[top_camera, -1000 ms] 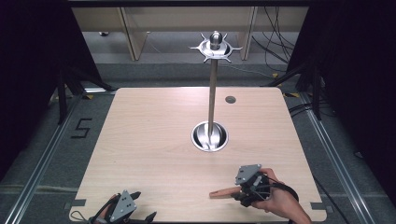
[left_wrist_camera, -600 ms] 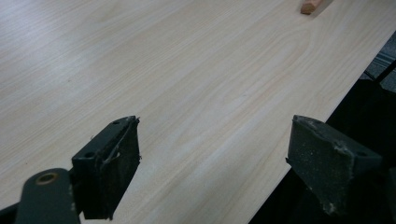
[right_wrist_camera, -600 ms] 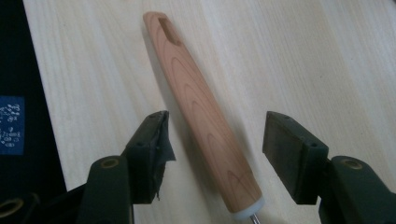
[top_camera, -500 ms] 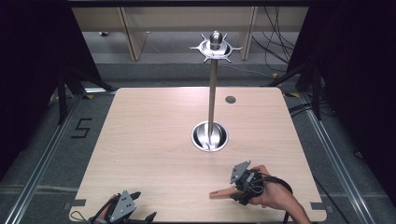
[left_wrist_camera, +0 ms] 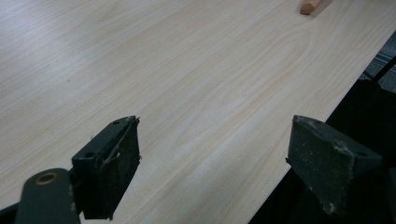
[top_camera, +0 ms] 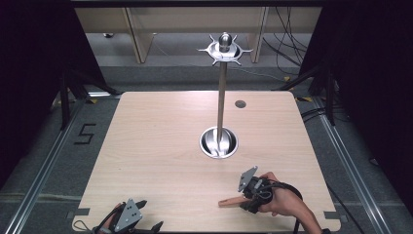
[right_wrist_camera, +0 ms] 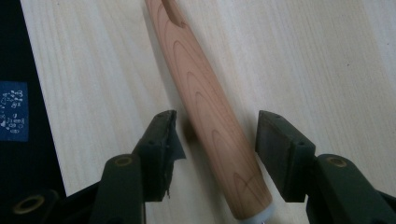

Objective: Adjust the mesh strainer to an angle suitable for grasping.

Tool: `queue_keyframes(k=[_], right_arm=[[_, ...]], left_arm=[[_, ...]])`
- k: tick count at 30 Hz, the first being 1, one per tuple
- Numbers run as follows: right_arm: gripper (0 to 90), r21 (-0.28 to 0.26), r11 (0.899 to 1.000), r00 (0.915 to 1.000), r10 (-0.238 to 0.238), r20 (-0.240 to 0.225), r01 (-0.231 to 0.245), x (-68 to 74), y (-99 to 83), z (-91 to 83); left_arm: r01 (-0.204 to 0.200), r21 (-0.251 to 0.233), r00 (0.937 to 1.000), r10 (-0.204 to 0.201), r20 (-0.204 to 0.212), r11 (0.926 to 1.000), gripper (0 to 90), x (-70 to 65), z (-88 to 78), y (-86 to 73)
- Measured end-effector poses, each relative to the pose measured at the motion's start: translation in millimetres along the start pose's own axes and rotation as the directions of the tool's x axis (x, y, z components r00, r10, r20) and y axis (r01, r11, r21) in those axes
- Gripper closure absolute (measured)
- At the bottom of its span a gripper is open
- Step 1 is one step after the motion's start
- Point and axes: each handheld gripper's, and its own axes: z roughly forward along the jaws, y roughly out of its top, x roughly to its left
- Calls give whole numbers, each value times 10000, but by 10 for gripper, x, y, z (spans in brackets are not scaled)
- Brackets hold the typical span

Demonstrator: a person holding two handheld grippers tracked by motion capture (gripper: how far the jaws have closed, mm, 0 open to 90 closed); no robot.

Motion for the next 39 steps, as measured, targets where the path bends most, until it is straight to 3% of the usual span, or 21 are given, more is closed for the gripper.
queue_keyframes(k=[13,15,18,19,24,25,27,30,34,39], right_arm=[[604,271,9993,9994,-240,-230,246,2,15,-1],[615,289,9982,9986,-525,-99,527,-5,24,1],[640,381,9979,9986,-523,-39,524,0,32,-5],[660,372,9977,9984,-565,13,564,-5,34,-6],[707,208,9990,9985,-407,353,399,-22,36,-44],[708,381,9992,9991,-133,401,118,-13,33,-61],[708,145,9993,9987,-345,363,340,-35,32,-52],[708,193,9997,9998,-177,118,175,-30,28,-47],[707,227,9997,9996,-35,264,29,-31,21,-44],[695,211,9998,9999,31,-124,-28,-50,16,-2]], left_arm=[[-8,-4,10000,8,-10,10000,162,0,0,0],[-135,100,9999,135,-26,9999,162,9,-7,1],[-3,-23,10000,3,3,10000,162,0,-2,0],[-123,80,9999,123,-43,9999,162,9,-5,1],[-123,73,9999,123,-47,9999,163,8,-5,1],[-81,45,10000,81,-35,10000,162,5,-4,0],[-20,-7,10000,20,0,10000,162,0,-2,0],[-169,82,9999,169,-32,9998,162,9,-7,1],[-141,77,9999,142,-40,9999,162,7,-7,2],[-157,55,9998,157,-148,9999,162,5,3,0]])
